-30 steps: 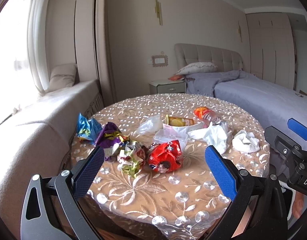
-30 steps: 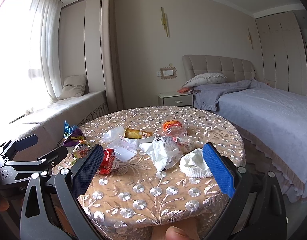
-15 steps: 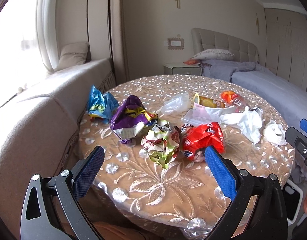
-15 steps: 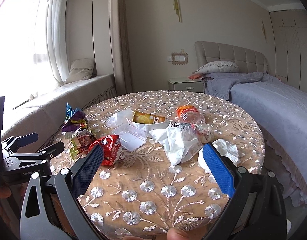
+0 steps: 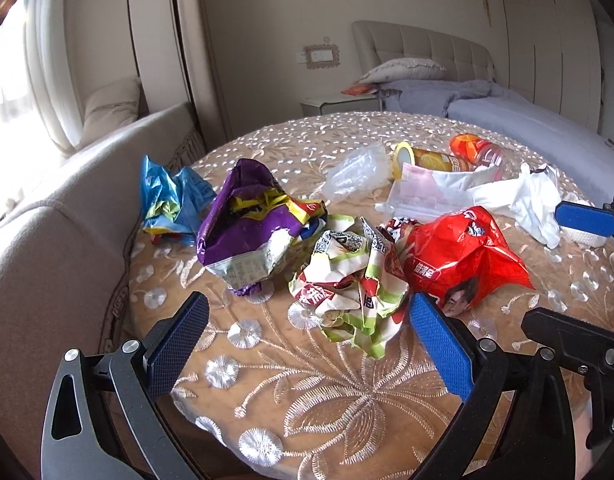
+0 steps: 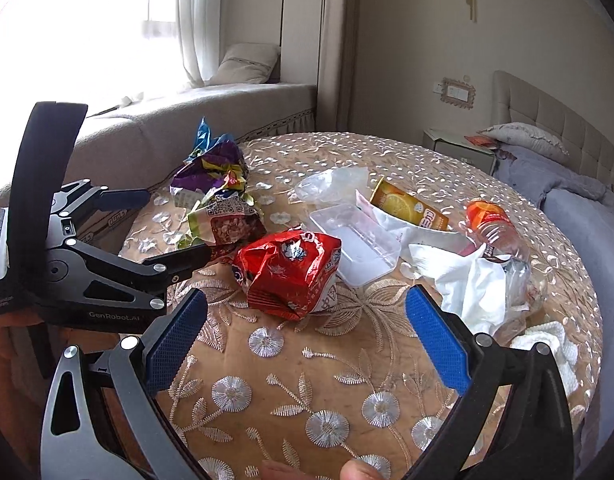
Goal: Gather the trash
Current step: 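Grasp the red chip bag with the right tool while the left tool grasps the green-white wrapper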
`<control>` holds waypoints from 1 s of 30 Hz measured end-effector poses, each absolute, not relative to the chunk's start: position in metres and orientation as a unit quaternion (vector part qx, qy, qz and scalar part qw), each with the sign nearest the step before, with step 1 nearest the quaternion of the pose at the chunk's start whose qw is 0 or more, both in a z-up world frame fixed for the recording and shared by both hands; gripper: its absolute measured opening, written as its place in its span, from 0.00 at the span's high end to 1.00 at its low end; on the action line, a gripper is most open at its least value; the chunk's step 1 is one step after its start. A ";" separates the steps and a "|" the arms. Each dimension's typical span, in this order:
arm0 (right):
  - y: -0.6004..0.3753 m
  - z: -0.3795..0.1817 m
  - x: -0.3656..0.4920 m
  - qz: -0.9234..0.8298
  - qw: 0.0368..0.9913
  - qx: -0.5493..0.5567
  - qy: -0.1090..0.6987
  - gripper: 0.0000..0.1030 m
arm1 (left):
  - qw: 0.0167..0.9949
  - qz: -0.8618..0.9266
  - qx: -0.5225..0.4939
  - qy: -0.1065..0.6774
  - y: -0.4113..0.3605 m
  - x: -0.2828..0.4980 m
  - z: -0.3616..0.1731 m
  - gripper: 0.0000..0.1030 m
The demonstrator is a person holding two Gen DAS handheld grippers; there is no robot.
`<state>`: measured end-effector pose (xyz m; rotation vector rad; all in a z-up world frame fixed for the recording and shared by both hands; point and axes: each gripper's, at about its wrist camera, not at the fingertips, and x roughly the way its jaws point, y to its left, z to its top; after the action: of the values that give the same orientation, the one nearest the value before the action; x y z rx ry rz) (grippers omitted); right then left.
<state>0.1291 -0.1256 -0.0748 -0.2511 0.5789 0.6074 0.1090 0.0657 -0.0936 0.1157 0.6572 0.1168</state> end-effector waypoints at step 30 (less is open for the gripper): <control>-0.125 -0.067 0.144 0.324 0.889 -0.106 0.306 0.38 | 0.943 -0.011 0.001 0.333 0.075 0.107 -0.087 0.42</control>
<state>0.1442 -0.1245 -0.0673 -0.2192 0.6359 0.6723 0.1065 0.0745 -0.0871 0.0021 0.6786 -0.0215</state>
